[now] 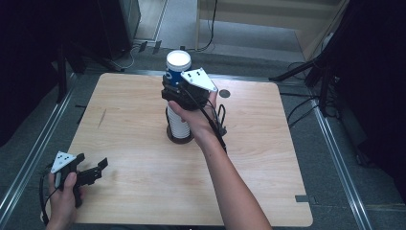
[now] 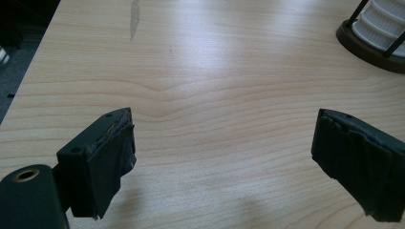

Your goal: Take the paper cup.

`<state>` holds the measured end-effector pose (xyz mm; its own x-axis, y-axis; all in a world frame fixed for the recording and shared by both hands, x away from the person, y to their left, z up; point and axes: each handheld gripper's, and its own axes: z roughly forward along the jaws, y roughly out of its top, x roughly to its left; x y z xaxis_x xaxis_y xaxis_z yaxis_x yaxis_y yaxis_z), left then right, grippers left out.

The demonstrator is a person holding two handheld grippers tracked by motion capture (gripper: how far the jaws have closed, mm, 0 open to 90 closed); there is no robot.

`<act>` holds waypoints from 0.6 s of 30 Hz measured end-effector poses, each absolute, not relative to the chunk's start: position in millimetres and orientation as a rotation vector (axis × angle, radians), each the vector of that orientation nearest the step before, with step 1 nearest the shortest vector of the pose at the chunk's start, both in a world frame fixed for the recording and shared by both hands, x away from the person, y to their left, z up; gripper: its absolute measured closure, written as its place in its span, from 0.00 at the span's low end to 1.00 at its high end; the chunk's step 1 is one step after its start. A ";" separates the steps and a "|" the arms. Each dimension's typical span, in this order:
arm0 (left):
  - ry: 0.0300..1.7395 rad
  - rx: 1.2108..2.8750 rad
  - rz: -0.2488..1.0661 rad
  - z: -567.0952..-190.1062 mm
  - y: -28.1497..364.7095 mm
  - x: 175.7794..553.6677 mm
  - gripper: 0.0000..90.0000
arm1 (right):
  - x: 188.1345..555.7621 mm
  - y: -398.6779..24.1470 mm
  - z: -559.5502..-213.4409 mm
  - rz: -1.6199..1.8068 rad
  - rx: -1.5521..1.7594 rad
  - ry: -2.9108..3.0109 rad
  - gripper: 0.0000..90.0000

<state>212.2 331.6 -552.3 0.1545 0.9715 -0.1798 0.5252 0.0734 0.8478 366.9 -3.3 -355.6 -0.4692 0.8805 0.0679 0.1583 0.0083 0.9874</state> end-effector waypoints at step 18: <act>1.509 1.557 0.671 -552.2 330.9 211.7 0.12 | 364.9 -3.4 -328.6 1.548 1.039 1.639 0.20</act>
<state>211.7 330.9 -552.2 0.1303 0.9758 -0.1759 0.5230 0.0831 0.8483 364.9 -3.4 -328.6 -0.4766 0.8769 0.0628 0.1127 -0.0099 0.9936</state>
